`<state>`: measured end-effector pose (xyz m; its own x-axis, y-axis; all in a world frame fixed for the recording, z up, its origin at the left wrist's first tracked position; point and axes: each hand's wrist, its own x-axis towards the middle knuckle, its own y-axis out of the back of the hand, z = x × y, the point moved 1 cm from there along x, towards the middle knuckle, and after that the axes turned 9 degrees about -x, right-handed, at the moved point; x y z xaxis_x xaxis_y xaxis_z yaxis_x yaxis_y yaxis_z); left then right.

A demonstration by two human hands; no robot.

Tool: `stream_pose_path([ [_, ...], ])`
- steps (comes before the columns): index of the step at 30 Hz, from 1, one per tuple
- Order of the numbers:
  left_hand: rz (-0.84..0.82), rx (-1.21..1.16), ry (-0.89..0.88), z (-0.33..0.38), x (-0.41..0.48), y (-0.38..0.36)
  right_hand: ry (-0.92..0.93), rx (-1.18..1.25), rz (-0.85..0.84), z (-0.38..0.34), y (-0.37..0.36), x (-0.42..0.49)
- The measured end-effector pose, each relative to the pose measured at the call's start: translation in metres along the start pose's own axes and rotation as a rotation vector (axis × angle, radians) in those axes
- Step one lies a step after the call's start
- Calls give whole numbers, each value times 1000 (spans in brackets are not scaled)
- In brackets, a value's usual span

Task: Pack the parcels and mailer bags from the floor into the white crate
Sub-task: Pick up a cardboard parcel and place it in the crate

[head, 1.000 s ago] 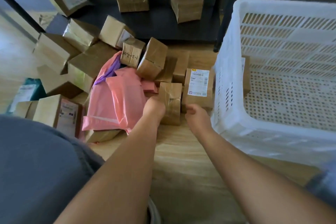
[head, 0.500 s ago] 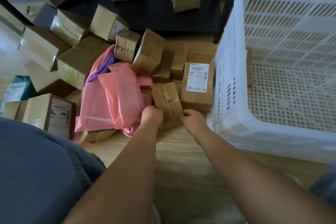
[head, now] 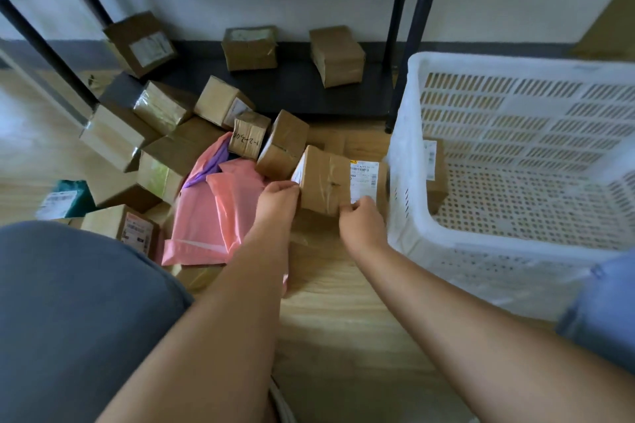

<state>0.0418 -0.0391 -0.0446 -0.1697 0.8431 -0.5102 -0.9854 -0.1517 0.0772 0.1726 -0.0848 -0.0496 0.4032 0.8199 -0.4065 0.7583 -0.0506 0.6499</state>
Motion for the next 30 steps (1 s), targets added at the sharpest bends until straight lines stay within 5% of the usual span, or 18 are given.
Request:
stream_pose_path([
  [7, -215, -248, 200, 72, -43, -3, 137, 30, 88, -56, 76, -8],
  [13, -295, -198, 63, 122, -64, -4, 382, -108, 65, -74, 145, -13],
  [23, -200, -118, -300, 134, -82, -28, 473, -32, 184, -78, 169, -10],
  [30, -199, -131, -282, 137, -90, -27, 427, 114, 20, -78, 176, -10],
])
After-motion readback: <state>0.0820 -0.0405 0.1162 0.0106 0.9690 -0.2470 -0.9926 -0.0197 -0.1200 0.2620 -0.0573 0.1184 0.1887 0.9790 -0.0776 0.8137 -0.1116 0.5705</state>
